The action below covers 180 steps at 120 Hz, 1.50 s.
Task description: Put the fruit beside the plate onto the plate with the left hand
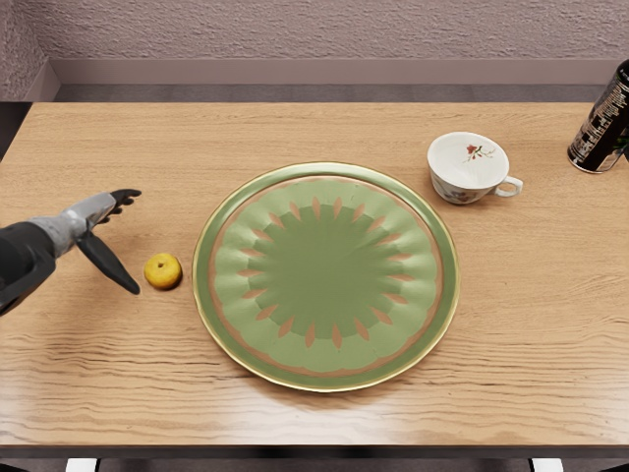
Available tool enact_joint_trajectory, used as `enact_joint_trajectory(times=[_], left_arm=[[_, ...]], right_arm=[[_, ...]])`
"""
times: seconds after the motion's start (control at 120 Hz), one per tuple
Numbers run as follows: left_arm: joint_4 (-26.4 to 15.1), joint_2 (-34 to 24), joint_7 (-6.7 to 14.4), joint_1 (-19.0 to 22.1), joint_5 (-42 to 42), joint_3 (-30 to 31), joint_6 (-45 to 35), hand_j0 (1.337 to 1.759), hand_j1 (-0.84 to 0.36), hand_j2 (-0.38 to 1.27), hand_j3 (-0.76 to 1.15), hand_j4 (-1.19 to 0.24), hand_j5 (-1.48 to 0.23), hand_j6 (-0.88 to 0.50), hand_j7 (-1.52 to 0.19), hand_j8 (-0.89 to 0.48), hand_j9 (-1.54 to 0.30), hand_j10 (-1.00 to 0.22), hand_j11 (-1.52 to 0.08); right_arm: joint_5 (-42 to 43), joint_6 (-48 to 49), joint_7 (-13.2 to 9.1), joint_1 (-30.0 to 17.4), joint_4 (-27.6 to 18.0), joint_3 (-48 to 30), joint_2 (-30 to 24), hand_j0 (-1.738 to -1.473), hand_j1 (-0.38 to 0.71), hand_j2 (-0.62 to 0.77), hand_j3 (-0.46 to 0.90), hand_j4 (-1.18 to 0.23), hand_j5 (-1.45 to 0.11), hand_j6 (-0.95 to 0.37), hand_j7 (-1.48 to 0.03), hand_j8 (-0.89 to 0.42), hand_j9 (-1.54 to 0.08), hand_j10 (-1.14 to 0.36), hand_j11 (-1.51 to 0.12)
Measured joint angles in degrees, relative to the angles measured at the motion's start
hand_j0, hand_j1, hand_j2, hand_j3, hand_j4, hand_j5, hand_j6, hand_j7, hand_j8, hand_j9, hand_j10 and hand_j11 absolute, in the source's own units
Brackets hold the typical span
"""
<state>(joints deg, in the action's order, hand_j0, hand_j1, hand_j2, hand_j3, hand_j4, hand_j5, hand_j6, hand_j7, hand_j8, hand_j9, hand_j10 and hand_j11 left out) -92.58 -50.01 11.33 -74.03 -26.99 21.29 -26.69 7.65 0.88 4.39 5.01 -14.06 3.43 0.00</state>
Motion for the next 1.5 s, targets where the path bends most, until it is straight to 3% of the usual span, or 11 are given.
enact_joint_trajectory(times=[0.767,1.208,1.5], left_arm=[[-0.37,7.66,0.33,0.90,-2.02,0.64,-6.42,1.658,0.04,0.05,0.00,-0.26,-0.34,-0.26,-0.34,-0.26,-0.34,-0.26,-0.34],[-0.65,7.91,0.28,2.30,-2.23,1.36,-6.62,1.658,0.02,0.06,0.00,-0.28,-0.36,-0.28,-0.36,-0.28,-0.36,-0.28,-0.36],[-0.42,7.47,0.21,2.40,-2.80,1.87,-6.77,1.658,-0.10,0.12,0.00,-0.38,-0.50,-0.38,-0.50,-0.38,-0.50,-0.38,-0.50]], right_arm=[[0.00,0.00,0.00,0.00,0.00,0.00,0.00,-1.658,-0.33,0.00,0.00,-0.02,-0.02,-0.02,-0.02,-0.02,-0.02,-0.01,-0.02],[0.00,0.00,0.00,0.00,0.00,0.00,0.00,-1.658,-0.33,0.00,0.00,-0.02,-0.02,-0.02,-0.02,-0.02,-0.02,-0.01,-0.02],[0.00,0.00,0.00,0.00,0.00,0.00,0.00,-1.658,-0.33,0.00,0.00,-0.02,-0.02,-0.02,-0.02,-0.02,-0.02,-0.01,-0.02]])
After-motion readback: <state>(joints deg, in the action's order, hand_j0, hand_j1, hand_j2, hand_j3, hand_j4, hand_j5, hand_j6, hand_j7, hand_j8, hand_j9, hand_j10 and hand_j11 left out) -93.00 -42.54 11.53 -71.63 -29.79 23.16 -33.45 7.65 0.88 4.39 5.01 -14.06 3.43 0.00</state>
